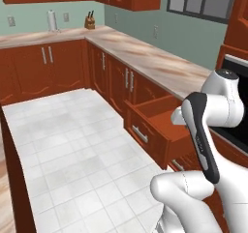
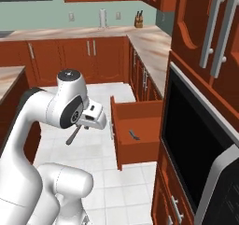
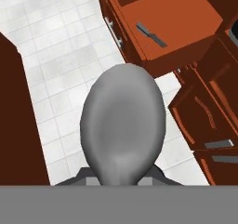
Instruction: Pick up the metallic utensils from the counter and place them in the open drawer. Make sure not to pick up any wooden utensils.
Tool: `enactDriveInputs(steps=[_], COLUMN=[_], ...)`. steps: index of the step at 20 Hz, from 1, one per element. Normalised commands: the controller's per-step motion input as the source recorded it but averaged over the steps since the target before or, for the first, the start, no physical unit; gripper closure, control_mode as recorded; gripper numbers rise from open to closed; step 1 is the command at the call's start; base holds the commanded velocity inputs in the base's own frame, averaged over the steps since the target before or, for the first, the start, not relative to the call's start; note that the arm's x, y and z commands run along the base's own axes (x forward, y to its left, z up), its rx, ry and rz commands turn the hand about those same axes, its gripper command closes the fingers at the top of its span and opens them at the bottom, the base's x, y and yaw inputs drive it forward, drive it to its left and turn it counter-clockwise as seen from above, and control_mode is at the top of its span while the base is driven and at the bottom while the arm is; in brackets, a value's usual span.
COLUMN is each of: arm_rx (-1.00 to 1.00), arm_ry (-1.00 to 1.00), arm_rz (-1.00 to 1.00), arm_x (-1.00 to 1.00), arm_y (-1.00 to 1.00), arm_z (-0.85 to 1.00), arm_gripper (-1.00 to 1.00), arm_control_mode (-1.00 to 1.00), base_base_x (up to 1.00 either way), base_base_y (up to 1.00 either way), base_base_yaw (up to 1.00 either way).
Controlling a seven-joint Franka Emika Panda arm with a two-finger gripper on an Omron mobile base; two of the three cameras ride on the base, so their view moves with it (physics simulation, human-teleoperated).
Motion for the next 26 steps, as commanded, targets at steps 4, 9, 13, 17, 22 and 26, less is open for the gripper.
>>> enactDriveInputs(steps=[4,9,13,17,22,26], arm_rx=[0.00,-0.01,-0.02,-0.02,-0.03,-0.06], arm_ry=[0.00,0.00,0.02,0.07,0.12,0.10], arm_rz=[0.00,-0.02,-0.05,0.00,0.01,0.08], arm_x=[0.00,0.09,0.31,0.23,0.45,0.37], arm_y=[0.00,0.00,-0.15,-0.18,-0.27,-0.15], arm_z=[0.00,-0.07,-0.23,-0.18,-0.06,0.00], arm_gripper=[1.00,1.00,1.00,1.00,1.00,1.00], arm_control_mode=[1.00,-1.00,-1.00,-1.00,-1.00,-1.00], base_base_x=[0.44,0.39,0.00,0.00,0.00,0.00], base_base_y=[-0.03,0.00,0.00,0.00,0.00,0.00], base_base_yaw=[-0.12,-0.09,0.00,0.00,0.00,0.00])
